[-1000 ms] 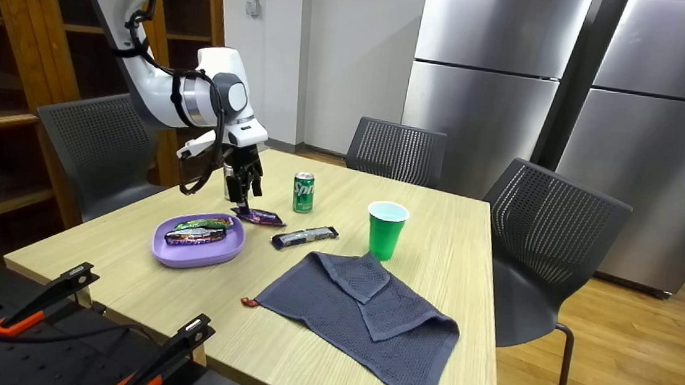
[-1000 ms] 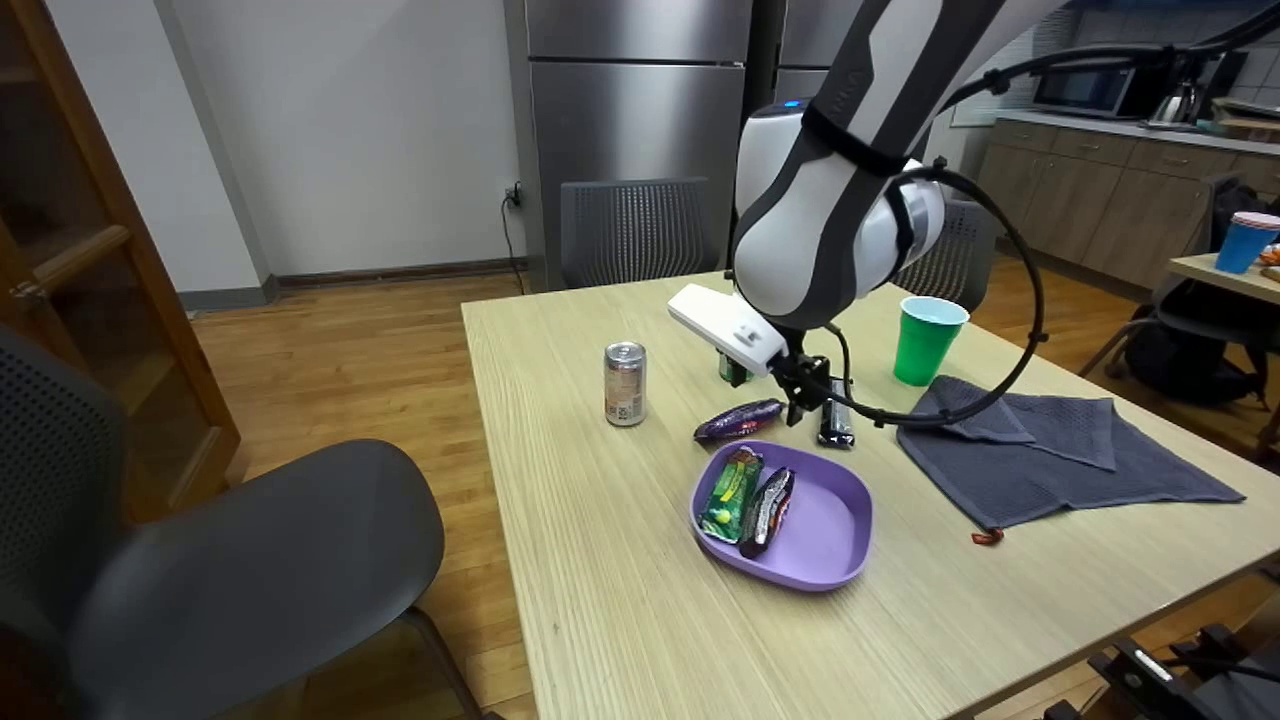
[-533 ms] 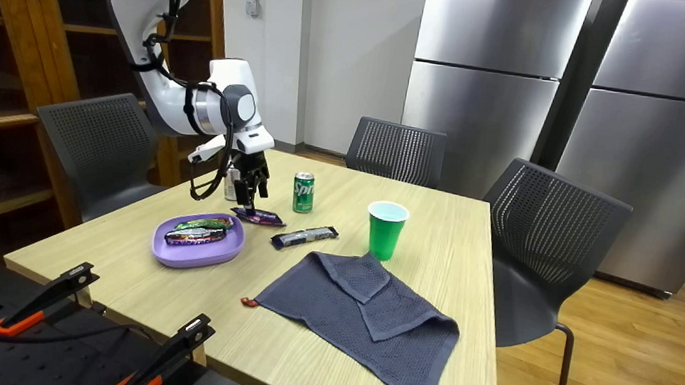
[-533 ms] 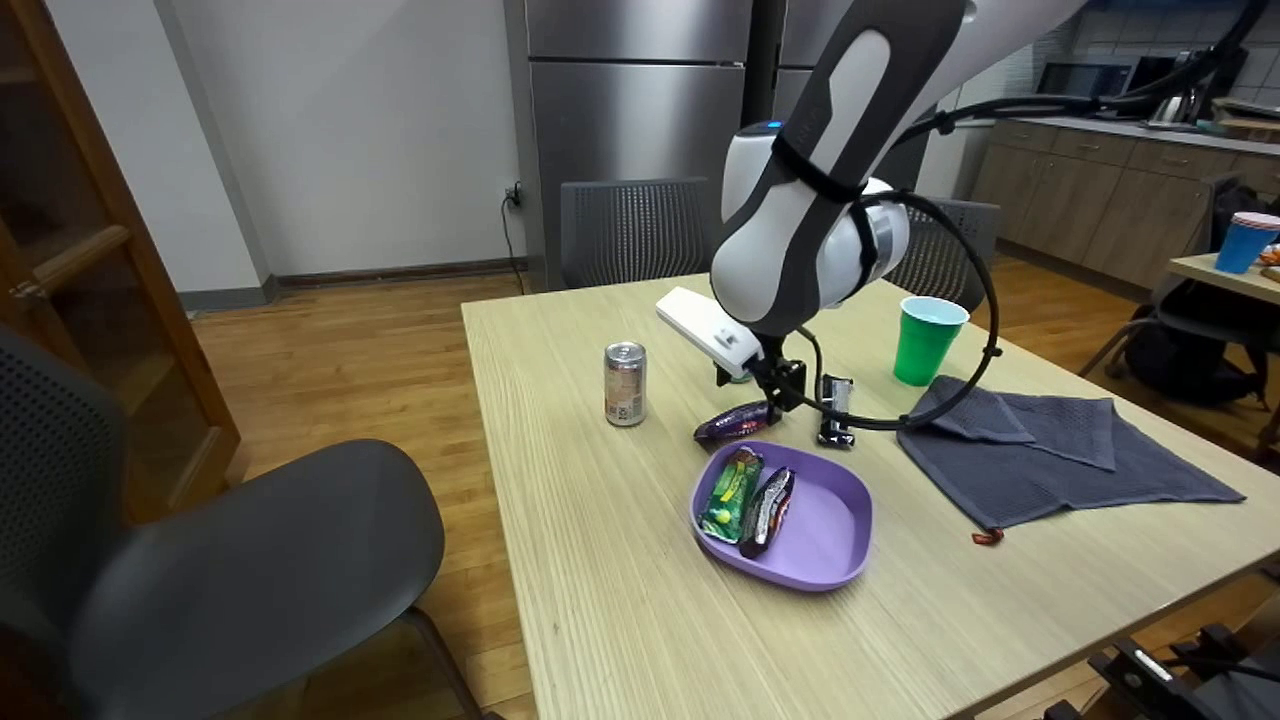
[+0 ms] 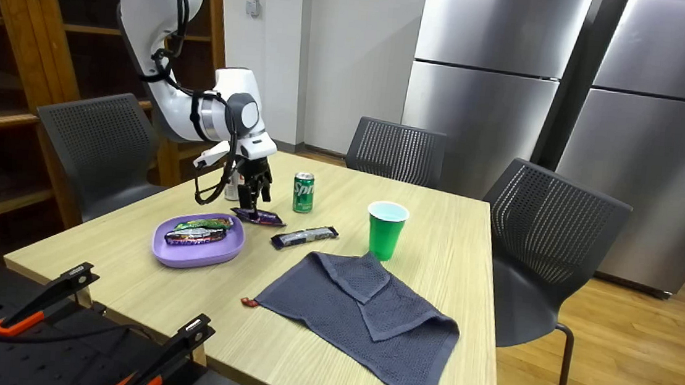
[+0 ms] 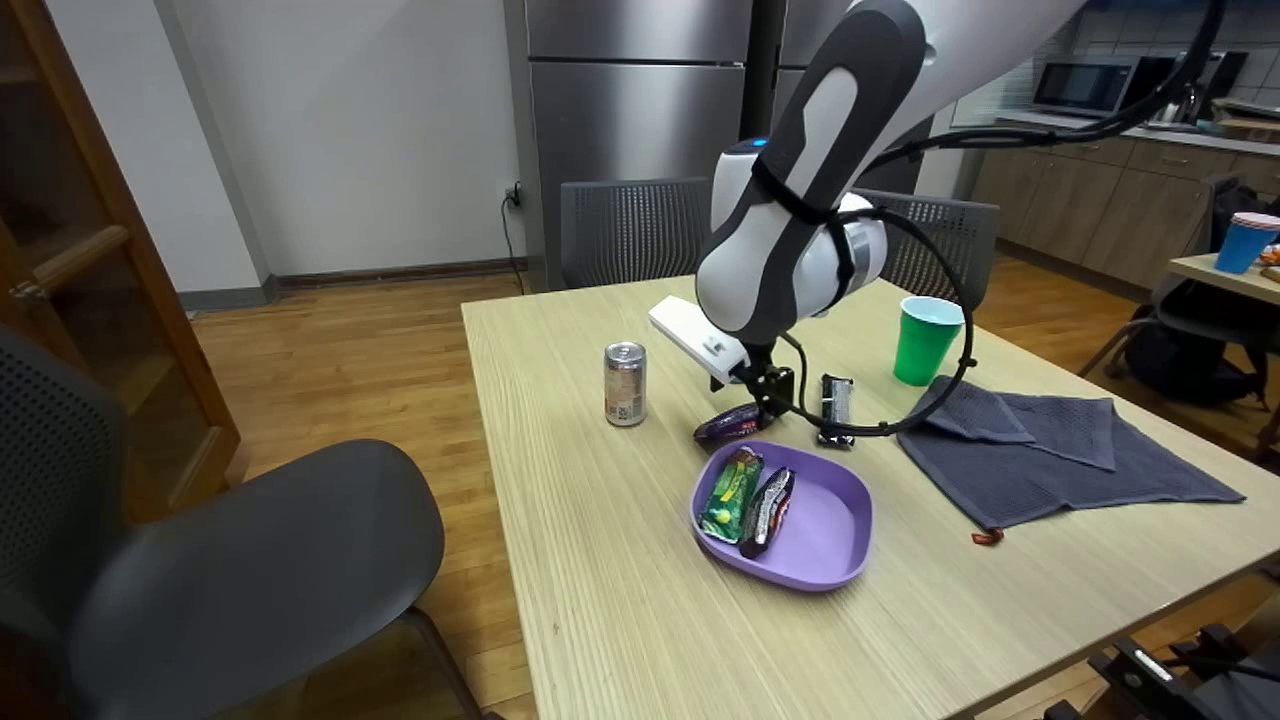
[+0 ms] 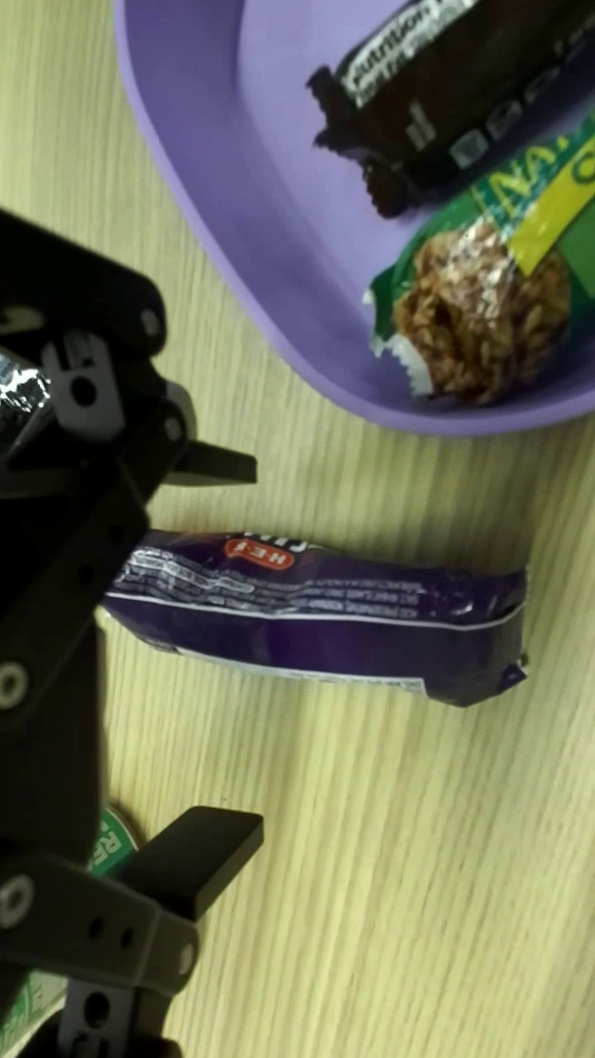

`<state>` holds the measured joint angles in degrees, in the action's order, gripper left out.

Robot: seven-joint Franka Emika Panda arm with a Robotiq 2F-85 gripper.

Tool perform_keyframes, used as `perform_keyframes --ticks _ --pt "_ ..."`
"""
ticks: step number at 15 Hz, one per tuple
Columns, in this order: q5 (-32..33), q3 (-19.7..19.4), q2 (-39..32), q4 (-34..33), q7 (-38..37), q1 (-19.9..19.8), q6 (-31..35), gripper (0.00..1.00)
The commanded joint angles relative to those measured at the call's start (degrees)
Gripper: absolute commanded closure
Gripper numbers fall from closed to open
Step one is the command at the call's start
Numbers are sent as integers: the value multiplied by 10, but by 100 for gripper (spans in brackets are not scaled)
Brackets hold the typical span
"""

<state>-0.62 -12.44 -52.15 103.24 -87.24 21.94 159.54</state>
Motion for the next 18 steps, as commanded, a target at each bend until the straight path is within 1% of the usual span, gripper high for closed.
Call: perform_keyframes --ticks 1,11,13,18 --pt "-9 14 -16 -37 6 -13 -34 0" --pt "-7 19 -36 -68 7 -18 -61 0" --pt "-7 20 -38 -72 7 -19 -63 26" --pt "-7 22 -45 -82 8 -21 -66 67"
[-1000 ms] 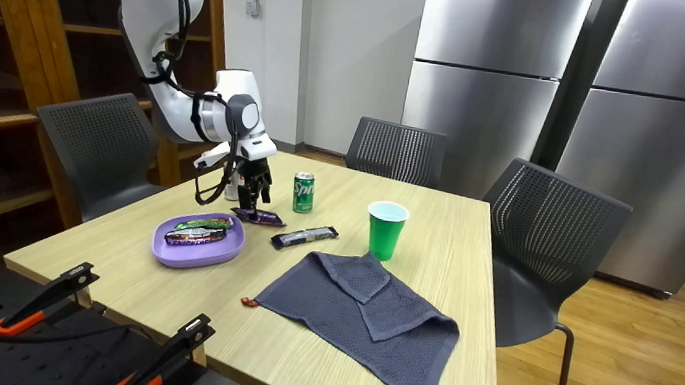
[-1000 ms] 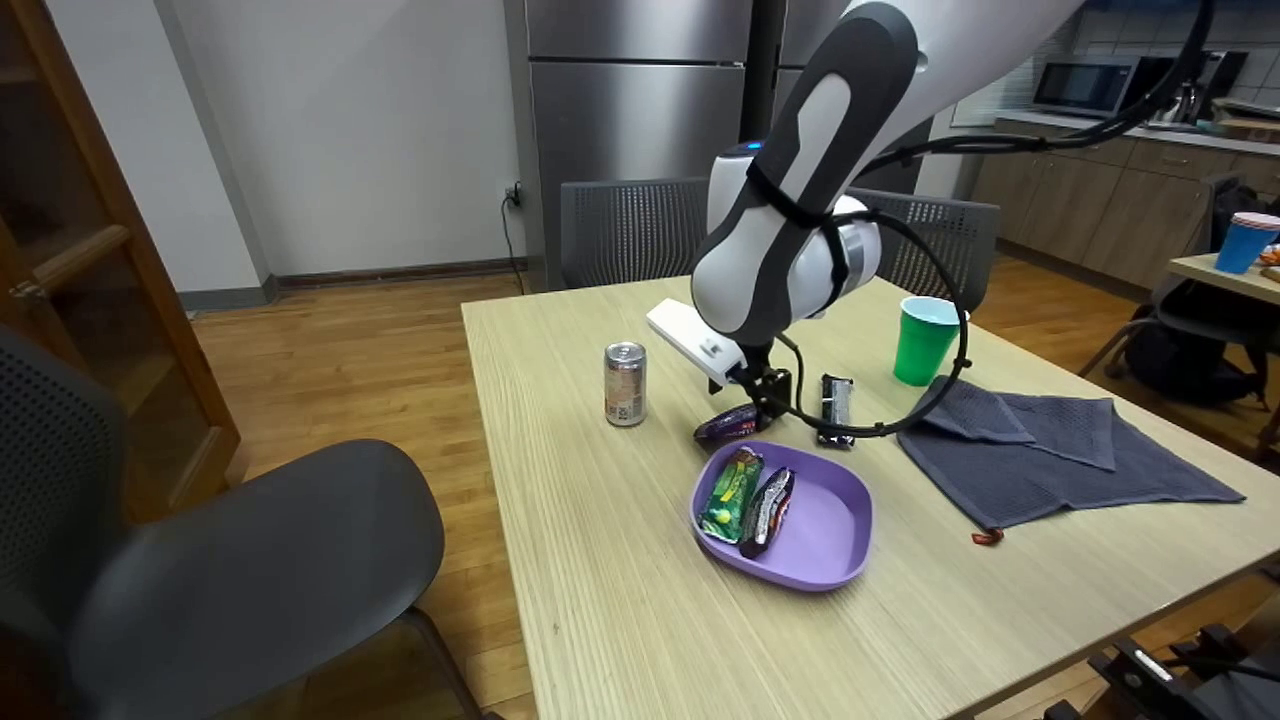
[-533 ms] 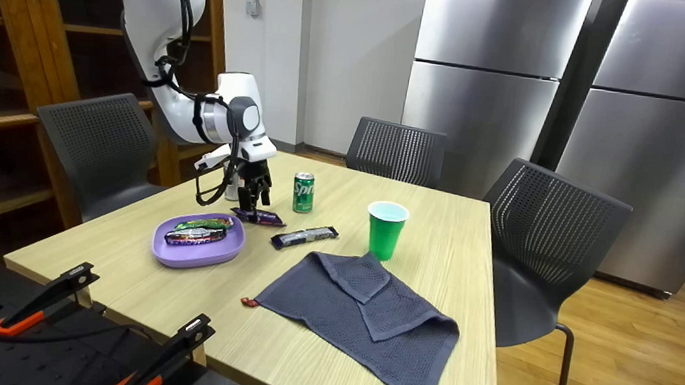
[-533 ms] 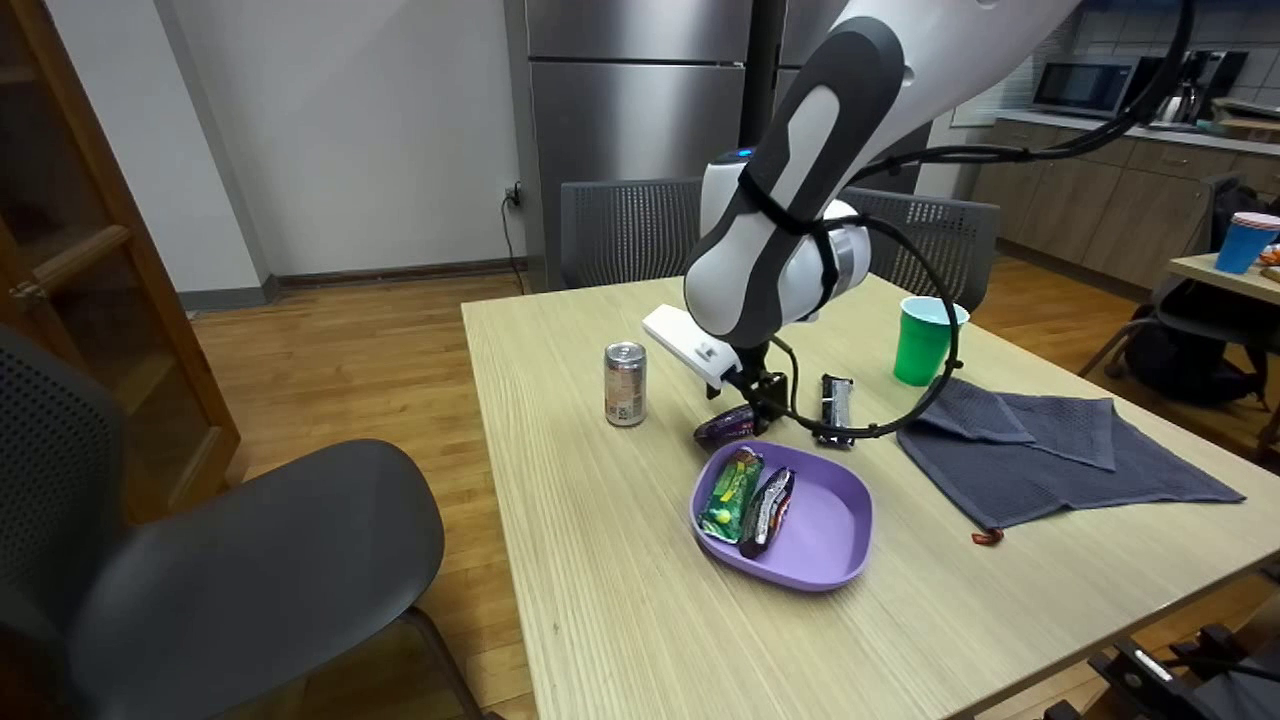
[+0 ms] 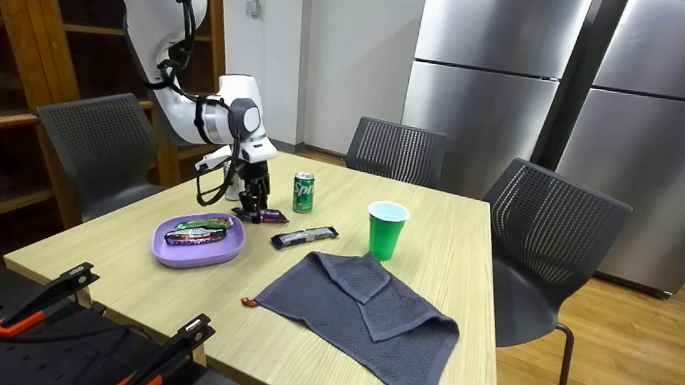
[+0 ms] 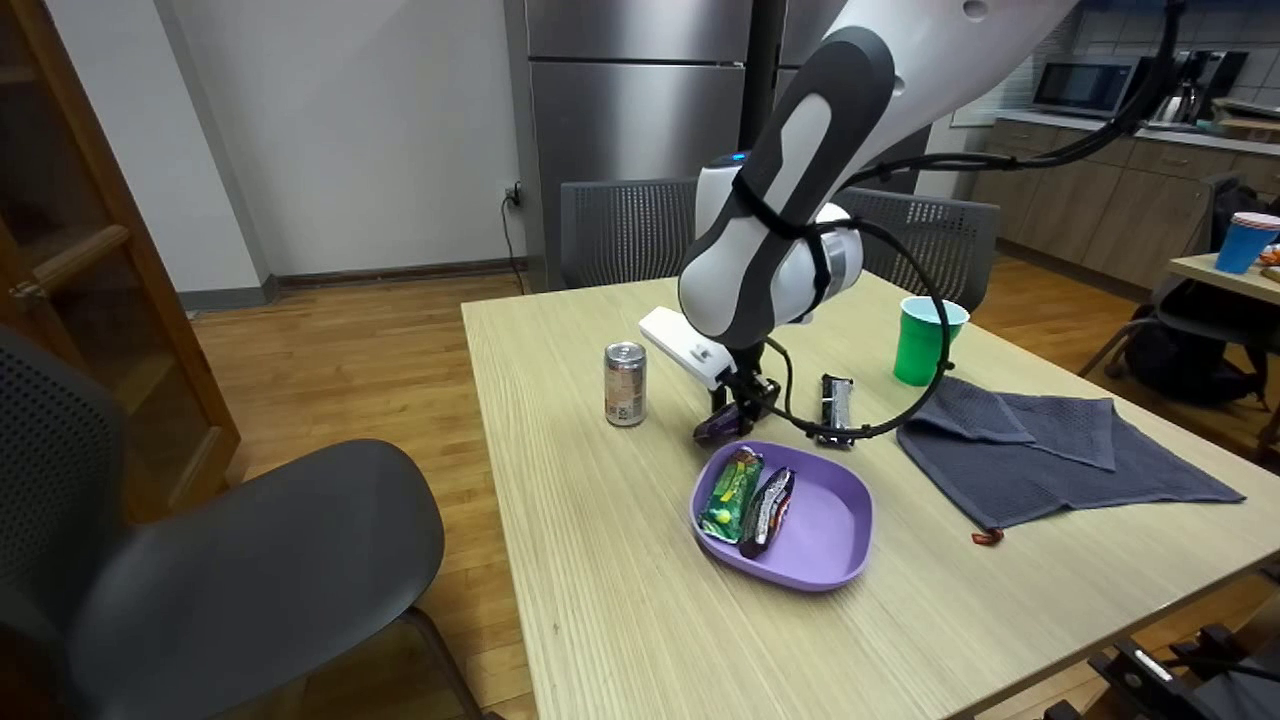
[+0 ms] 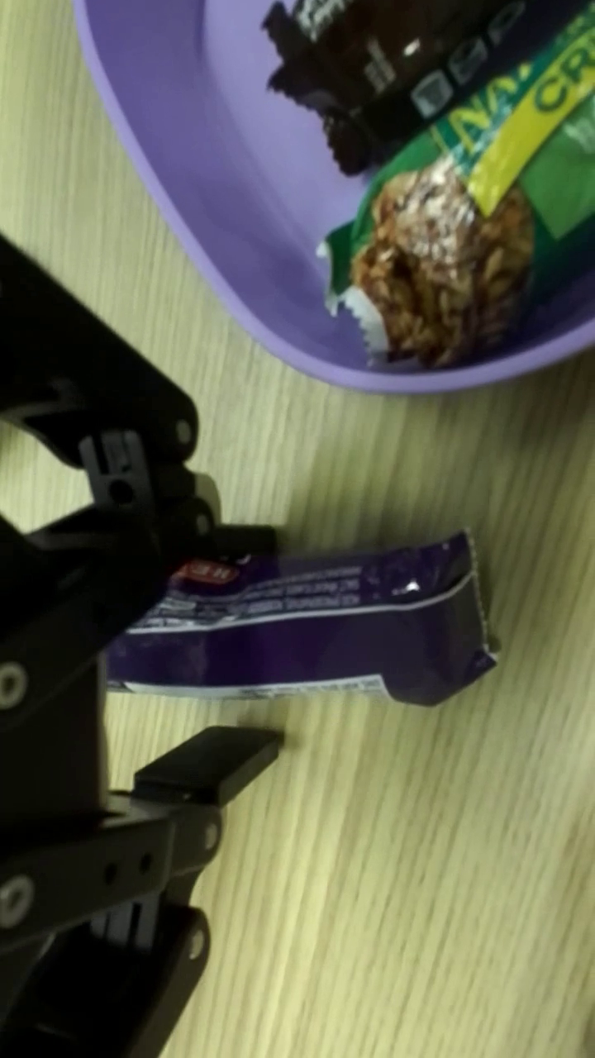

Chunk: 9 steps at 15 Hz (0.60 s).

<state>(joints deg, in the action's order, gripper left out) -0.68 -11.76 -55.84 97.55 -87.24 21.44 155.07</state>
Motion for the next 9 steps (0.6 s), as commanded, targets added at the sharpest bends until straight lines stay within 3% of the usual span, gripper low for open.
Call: perform_keyframes --ticks 1,5,9 --pt "-6 16 -8 -25 8 -17 -20 73" --pt "-4 17 7 -10 10 -16 -18 99" --pt "-3 16 20 6 10 -13 -5 96"
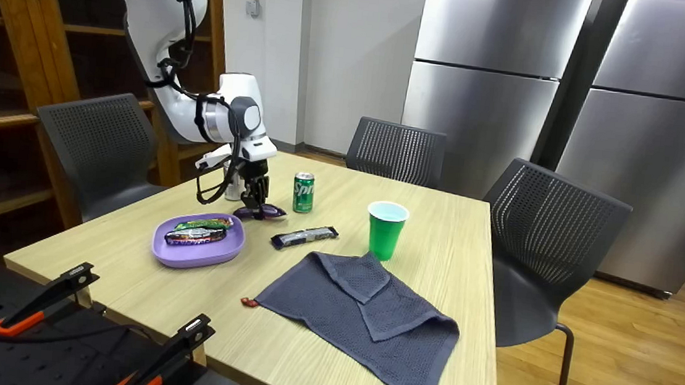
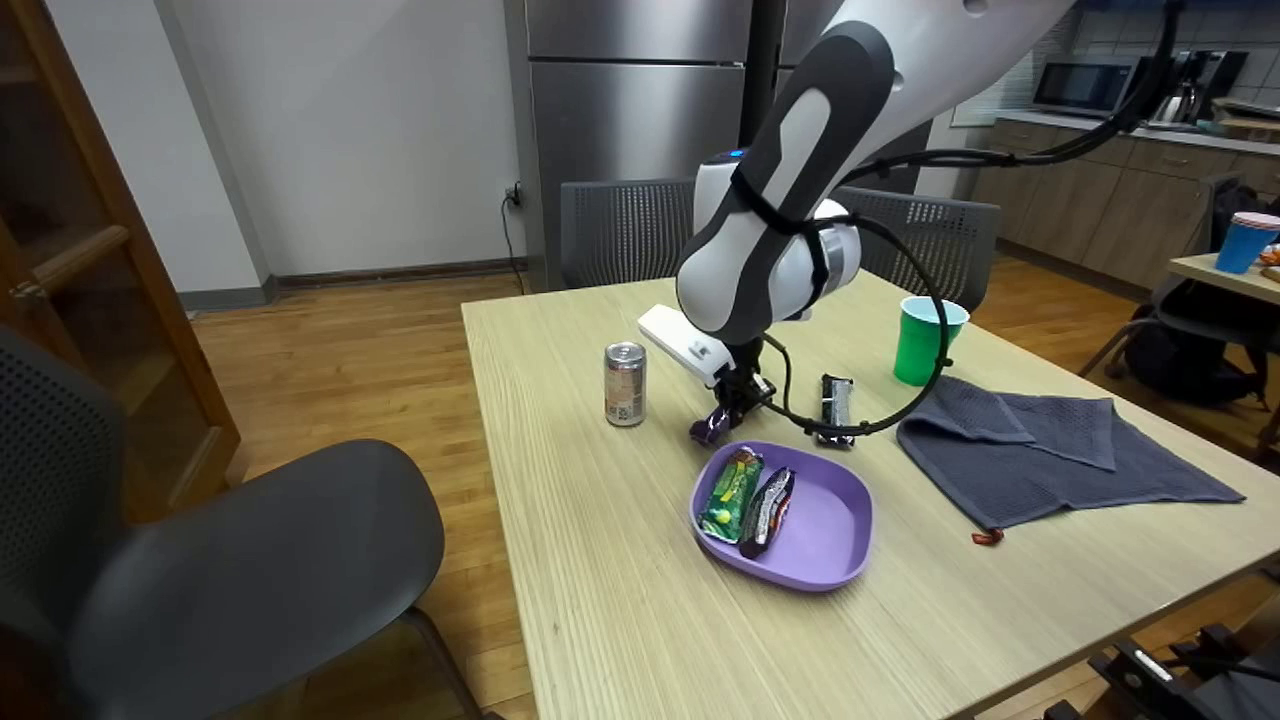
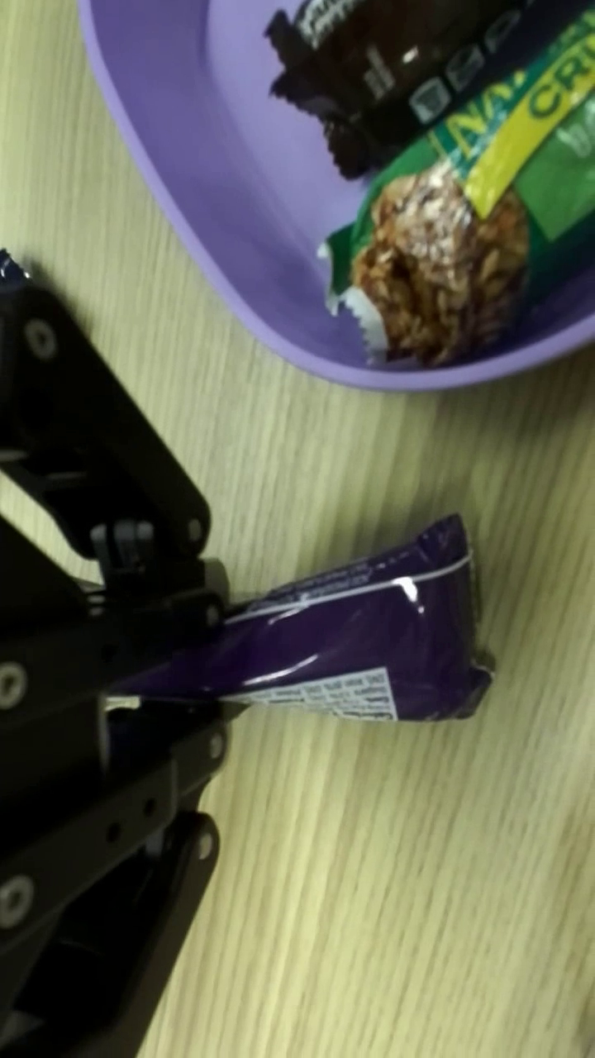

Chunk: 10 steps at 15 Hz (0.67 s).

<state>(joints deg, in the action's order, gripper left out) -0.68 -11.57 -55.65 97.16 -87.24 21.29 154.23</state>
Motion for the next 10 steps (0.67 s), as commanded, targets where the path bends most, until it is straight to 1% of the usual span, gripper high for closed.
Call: perform_keyframes --ticks 1,7,10 --pt "-3 13 23 16 10 -10 8 96" --pt "-1 11 47 50 14 -7 44 96" --pt "0 14 68 82 29 -7 68 96"
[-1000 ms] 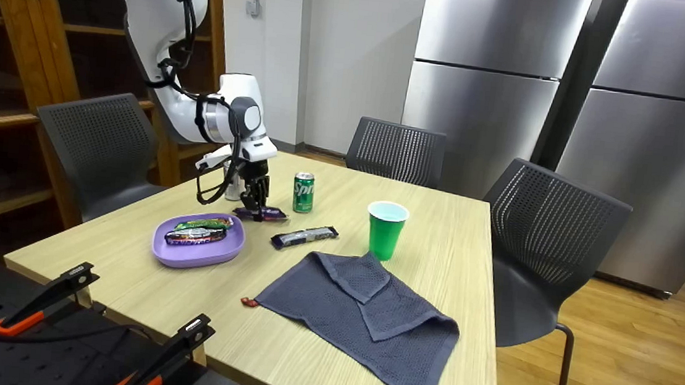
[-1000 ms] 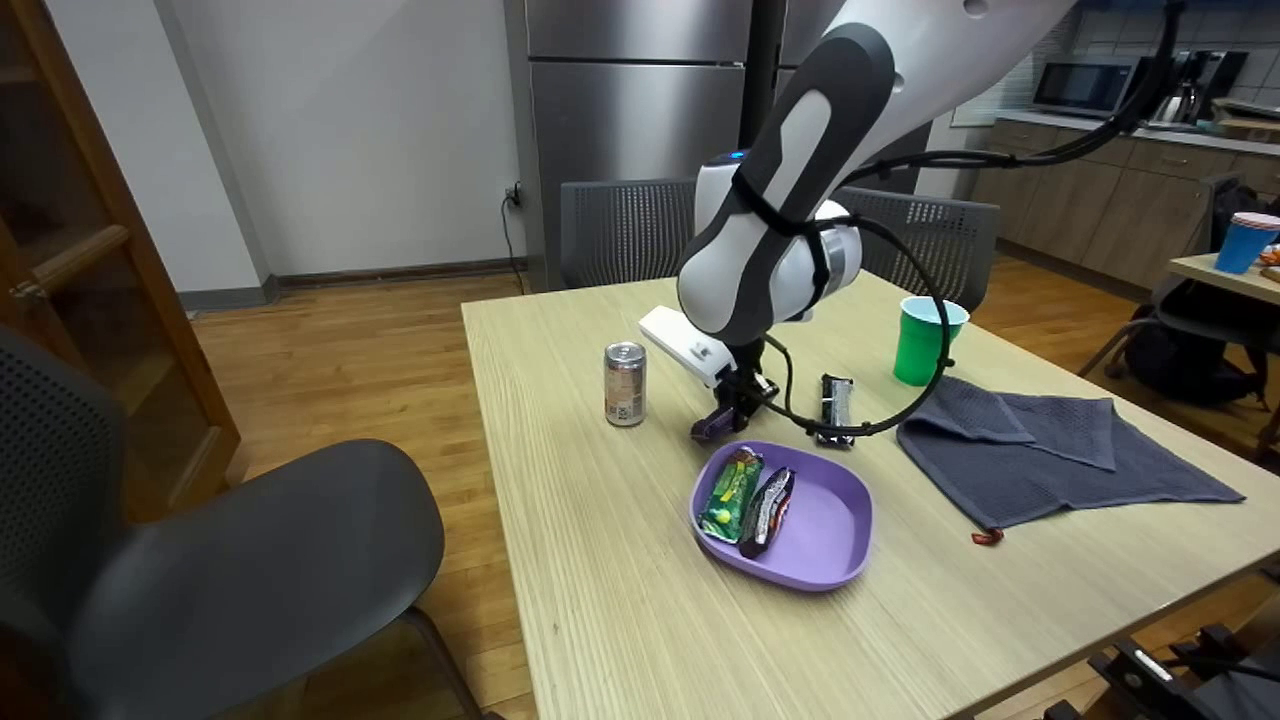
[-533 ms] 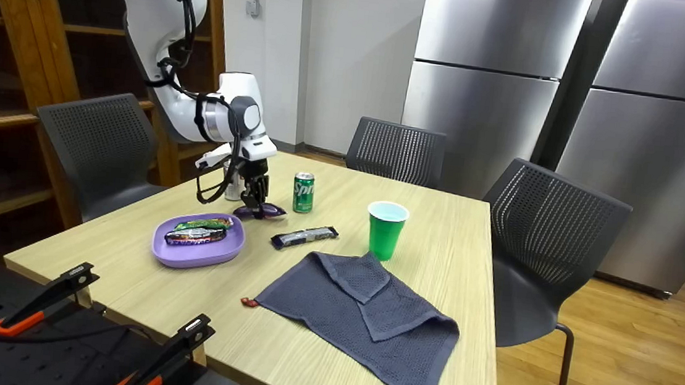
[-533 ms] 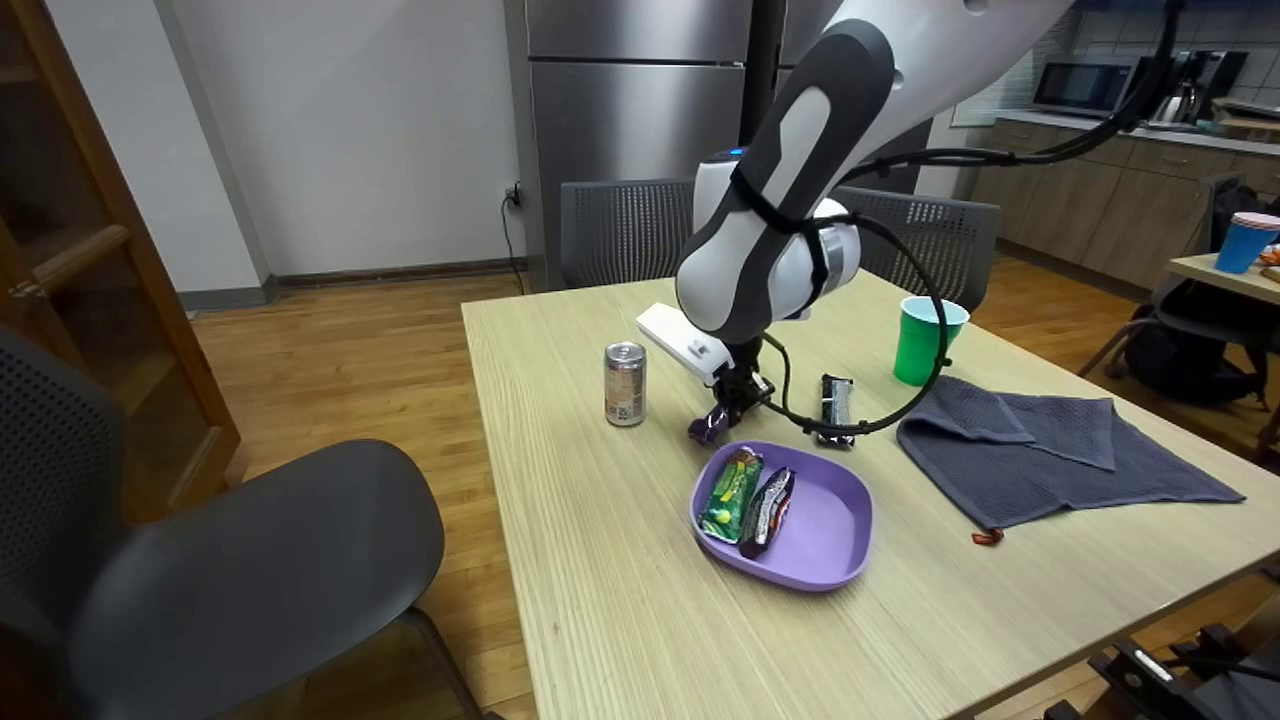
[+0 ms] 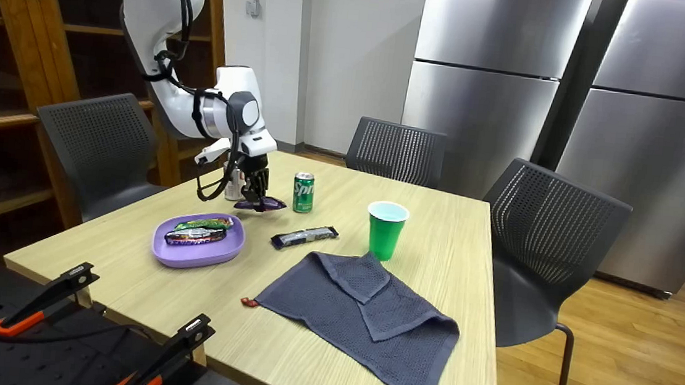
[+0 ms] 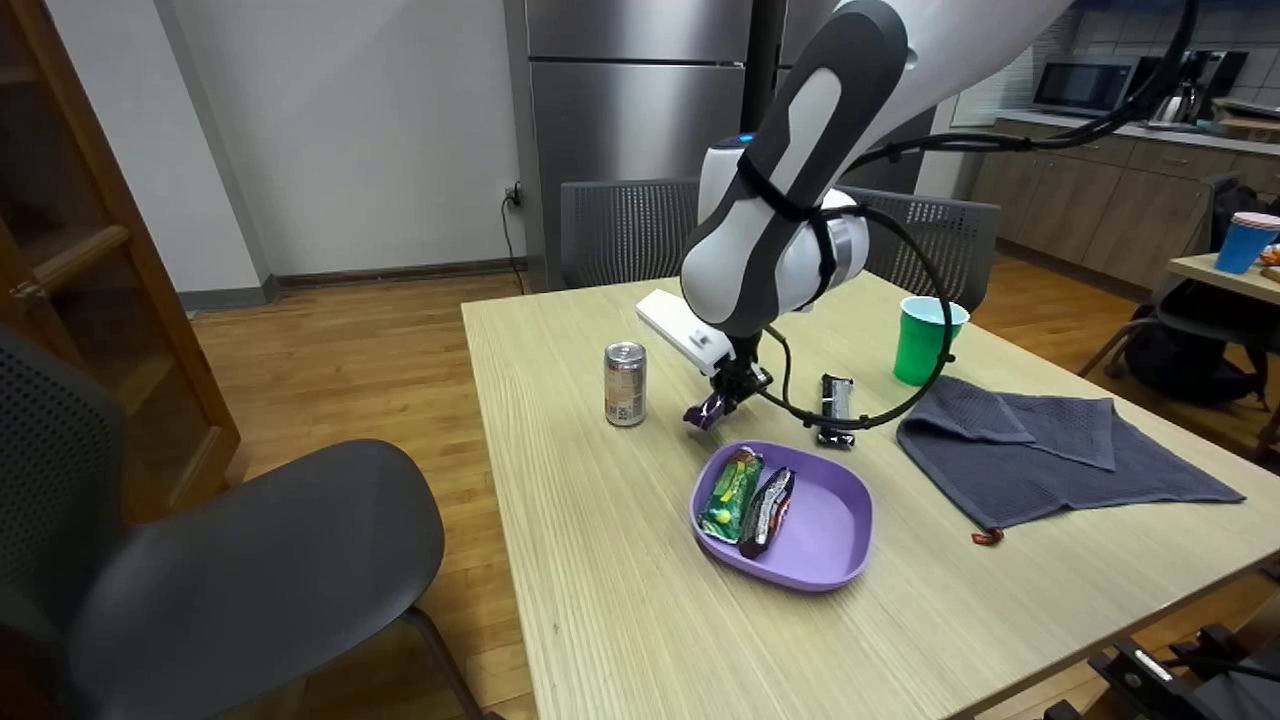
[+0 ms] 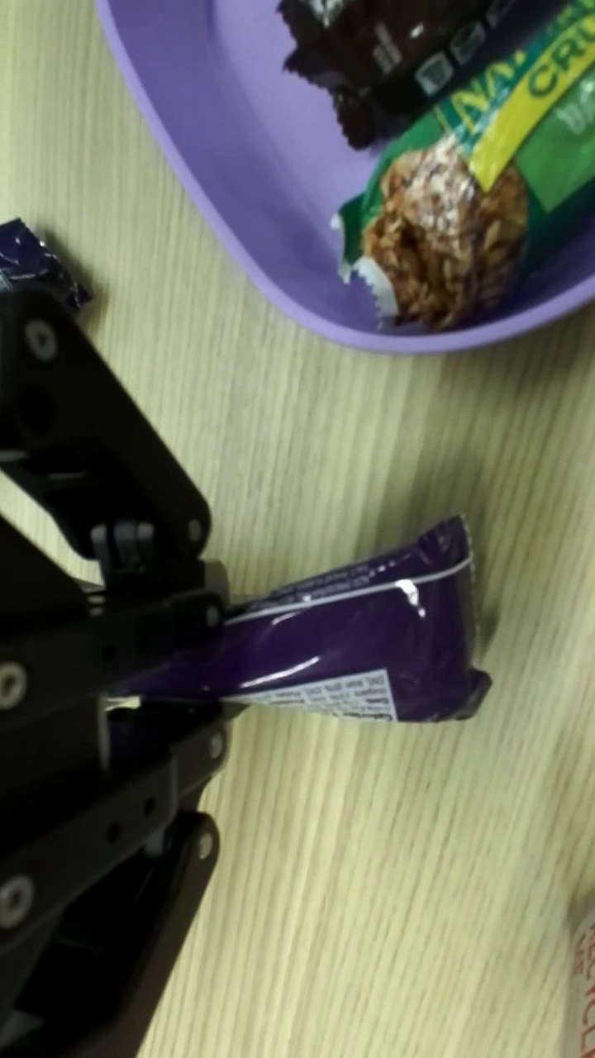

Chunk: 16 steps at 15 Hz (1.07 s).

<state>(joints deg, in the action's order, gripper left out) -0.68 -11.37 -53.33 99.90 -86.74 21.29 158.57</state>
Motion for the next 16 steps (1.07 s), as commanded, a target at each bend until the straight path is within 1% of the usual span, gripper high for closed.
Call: perform_keyframes --ticks 1,6,11,13,16 --pt "1 12 54 68 31 -6 35 96" --pt "3 11 106 143 74 0 76 96" --pt "-3 25 159 219 133 -2 107 96" --pt "-4 27 177 247 151 2 117 96" --pt "-1 19 204 291 171 16 125 96"
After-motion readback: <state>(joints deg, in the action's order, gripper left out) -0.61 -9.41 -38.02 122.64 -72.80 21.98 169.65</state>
